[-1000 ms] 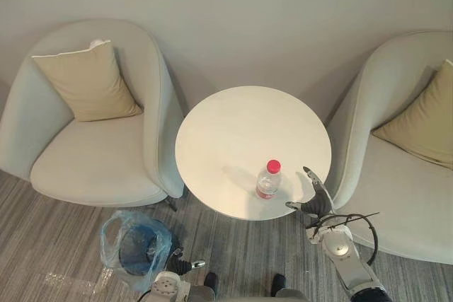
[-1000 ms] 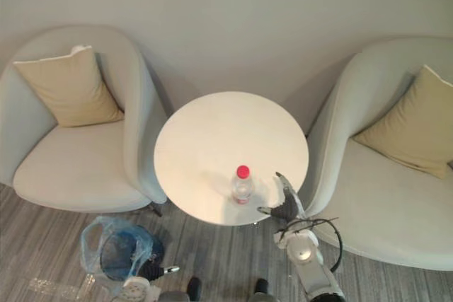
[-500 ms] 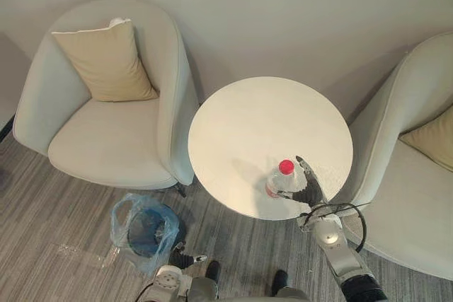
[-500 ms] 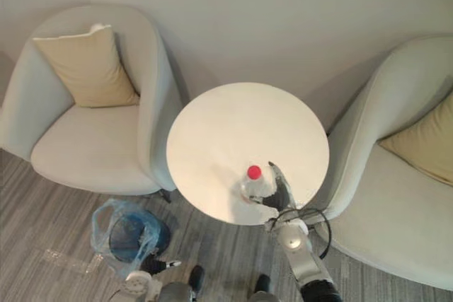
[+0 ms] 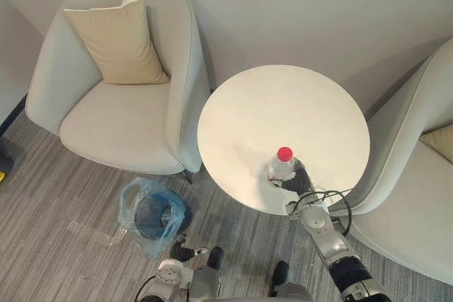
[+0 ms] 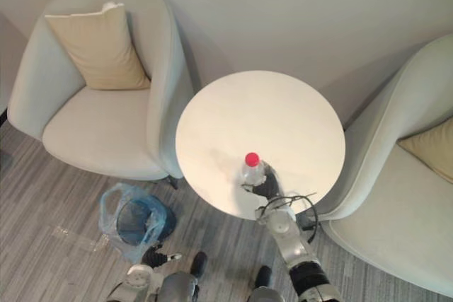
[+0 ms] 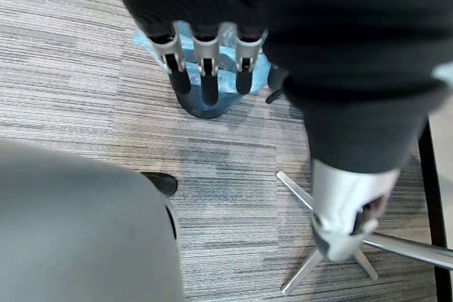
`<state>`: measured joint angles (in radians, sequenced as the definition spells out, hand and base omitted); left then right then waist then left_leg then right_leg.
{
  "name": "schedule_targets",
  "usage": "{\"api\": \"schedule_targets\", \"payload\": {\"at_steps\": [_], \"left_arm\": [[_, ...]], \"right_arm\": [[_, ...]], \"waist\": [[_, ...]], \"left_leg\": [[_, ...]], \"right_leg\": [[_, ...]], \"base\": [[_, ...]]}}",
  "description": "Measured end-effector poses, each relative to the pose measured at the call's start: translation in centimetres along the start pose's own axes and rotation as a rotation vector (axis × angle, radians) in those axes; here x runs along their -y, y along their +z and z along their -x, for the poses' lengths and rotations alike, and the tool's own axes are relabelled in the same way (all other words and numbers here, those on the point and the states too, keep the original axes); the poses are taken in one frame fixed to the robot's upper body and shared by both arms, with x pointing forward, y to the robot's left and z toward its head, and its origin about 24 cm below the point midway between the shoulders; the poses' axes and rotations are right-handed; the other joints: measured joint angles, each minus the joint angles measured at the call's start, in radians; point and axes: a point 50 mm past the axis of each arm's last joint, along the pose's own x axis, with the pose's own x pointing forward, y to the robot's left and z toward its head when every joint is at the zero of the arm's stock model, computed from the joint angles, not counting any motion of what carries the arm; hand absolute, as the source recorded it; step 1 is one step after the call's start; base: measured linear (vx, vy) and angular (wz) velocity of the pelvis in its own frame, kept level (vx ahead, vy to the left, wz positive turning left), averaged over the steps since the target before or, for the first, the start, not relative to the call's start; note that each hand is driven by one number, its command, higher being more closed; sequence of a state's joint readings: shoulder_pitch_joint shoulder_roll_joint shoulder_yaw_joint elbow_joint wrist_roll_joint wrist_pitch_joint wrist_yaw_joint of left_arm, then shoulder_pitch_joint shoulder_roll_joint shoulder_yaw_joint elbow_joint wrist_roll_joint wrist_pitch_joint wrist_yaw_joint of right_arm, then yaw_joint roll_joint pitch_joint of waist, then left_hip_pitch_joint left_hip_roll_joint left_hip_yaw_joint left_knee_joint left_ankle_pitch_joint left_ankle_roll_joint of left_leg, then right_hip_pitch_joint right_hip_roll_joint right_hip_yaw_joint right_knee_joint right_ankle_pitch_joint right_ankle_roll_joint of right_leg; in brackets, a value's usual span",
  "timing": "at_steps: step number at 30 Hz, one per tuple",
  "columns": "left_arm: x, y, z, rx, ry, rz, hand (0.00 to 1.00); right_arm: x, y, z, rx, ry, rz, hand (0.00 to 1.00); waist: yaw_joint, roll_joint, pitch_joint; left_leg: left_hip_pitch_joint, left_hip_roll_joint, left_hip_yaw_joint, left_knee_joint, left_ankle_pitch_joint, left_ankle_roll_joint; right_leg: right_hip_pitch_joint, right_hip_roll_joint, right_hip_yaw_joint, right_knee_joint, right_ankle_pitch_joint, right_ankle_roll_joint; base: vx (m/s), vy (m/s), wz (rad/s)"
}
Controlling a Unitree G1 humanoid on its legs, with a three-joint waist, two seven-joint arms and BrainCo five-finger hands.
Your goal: Gather rubbish on tea table into small bin, then transfer packed bag to large trash can.
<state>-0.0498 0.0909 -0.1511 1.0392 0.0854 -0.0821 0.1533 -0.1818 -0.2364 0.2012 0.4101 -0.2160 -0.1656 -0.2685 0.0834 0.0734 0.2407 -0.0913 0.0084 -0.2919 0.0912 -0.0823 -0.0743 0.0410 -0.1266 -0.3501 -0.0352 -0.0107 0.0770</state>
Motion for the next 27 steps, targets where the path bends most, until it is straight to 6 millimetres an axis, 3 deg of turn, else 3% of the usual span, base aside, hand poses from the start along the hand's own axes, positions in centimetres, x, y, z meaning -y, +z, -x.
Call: {"api": "schedule_targets", "payload": {"at_steps": [7,12,19,27], "left_arm": [[0.0,0.1,0.0,0.004,0.002,0.000,0.00],[0.0,0.0,0.0,-0.004,0.002,-0.007,0.00],[-0.3,-0.8,0.2,-0.027,0.000,-0.060,0.00],[-0.1,-2.1,0.5,-0.076,-0.015,-0.089,0.00]], "right_arm": [[0.1,-0.3,0.3,-0.023,-0.007,-0.021,1.00],[0.6,0.3,2.5,0.016,-0.019,-0.058,1.00],[0.8,-0.4,4.9,-0.002,0.001,-0.073,1.00],[0.6,-0.2,6.8,0.002,0.022,-0.079,1.00]], "waist": [[0.006,-0.001,0.000],[0.004,-0.006,-0.003],[-0.030,-0.028,-0.022],[-0.044,-0.041,-0.085]], "left_leg": [[0.005,0.001,-0.005,0.000,0.000,0.000],[0.030,0.002,0.005,-0.001,0.000,0.000],[0.064,0.007,0.040,-0.008,0.000,-0.001],[0.082,0.015,0.065,-0.018,0.003,-0.006]], "right_leg": [[-0.001,-0.001,0.019,0.013,0.000,0.000],[0.019,-0.002,0.041,0.011,0.000,0.000],[0.028,-0.003,0.094,0.008,-0.006,0.011],[0.033,0.002,0.125,-0.007,0.012,0.018]], "base": [[0.01,0.008,0.01],[0.00,0.014,-0.08],[-0.05,0.010,-0.19],[-0.05,0.014,-0.10]]}}
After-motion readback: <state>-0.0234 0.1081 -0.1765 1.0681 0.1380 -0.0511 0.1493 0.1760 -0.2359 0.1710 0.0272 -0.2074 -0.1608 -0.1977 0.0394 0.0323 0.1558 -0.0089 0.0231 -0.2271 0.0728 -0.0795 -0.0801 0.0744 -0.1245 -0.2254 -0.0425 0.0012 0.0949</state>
